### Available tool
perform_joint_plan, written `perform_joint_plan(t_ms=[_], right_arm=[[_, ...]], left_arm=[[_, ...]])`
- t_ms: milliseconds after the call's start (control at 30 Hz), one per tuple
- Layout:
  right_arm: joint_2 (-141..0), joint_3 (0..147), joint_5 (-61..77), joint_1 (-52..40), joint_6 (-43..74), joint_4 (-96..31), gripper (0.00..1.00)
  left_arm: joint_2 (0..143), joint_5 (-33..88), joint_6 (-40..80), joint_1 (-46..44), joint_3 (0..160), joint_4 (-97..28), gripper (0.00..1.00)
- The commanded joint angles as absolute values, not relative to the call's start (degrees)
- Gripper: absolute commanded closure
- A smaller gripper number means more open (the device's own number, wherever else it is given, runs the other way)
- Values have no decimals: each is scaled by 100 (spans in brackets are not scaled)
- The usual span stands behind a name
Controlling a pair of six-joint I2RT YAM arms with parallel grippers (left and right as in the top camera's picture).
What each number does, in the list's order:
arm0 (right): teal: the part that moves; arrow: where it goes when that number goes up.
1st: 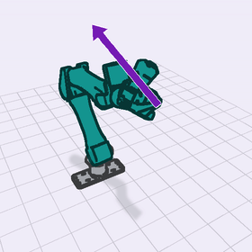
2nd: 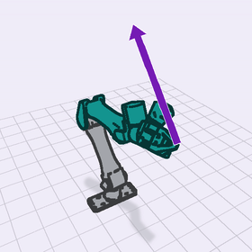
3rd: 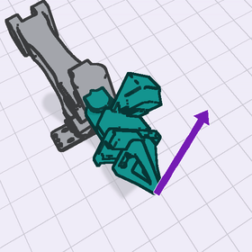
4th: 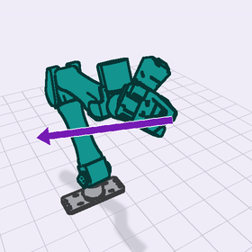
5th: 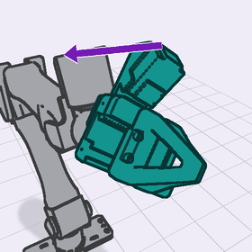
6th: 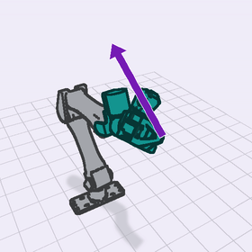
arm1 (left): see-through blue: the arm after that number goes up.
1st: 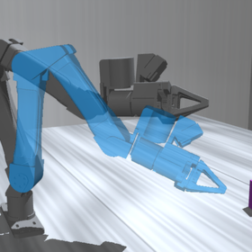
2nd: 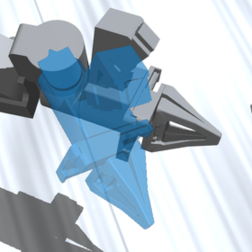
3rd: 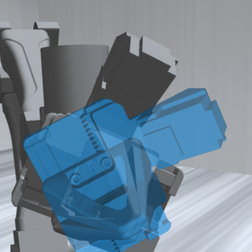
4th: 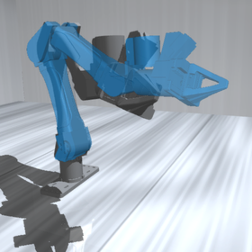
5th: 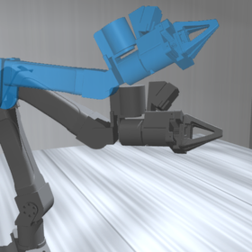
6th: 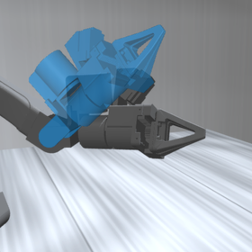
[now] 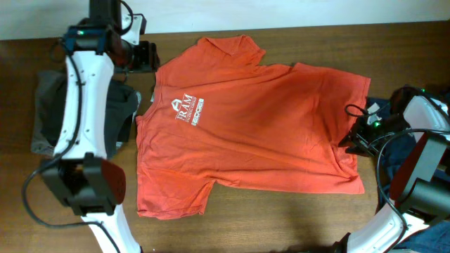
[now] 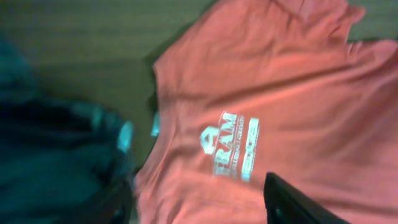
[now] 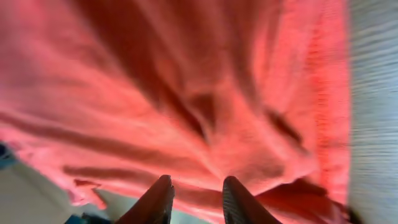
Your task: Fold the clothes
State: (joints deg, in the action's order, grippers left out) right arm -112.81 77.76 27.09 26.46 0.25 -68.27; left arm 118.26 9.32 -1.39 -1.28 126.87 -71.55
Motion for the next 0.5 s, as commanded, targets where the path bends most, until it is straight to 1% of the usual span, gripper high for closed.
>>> perform_joint_plan(t_ms=[0, 100, 133, 200, 233, 267, 333, 367, 467], right_arm=[[-11126, 7846, 3284, 2661, -237, -6851, 68], [-10460, 7846, 3579, 2663, -207, -6674, 67], [-10221, 7843, 3573, 2665, -187, -6659, 65], [-9526, 7846, 3363, 2665, -5, -6681, 60], [-9067, 7846, 3120, 2665, 126, -6698, 57], [-8884, 7846, 2967, 2665, 233, -6707, 55], [-8379, 7843, 2558, 2663, 502, -6820, 42], [-8246, 7843, 2493, 2663, 502, -6901, 37], [-8141, 7837, 2473, 2663, 499, -7430, 36]], left_arm=[[10945, 464, -423, 106, 13120, -7865, 32], [10328, 464, -419, 252, 13131, -8635, 32], [10204, 464, -416, 270, 13131, -8884, 31], [9992, 467, -346, 279, 13131, -9448, 27], [9926, 473, -134, 279, 13111, -9673, 27], [9891, 521, -47, 279, 13058, -9671, 27], [9793, 648, 119, 279, 12748, -9671, 27], [9762, 639, 217, 279, 12503, -9671, 27], [9708, 633, 478, 279, 11478, -9671, 27]])
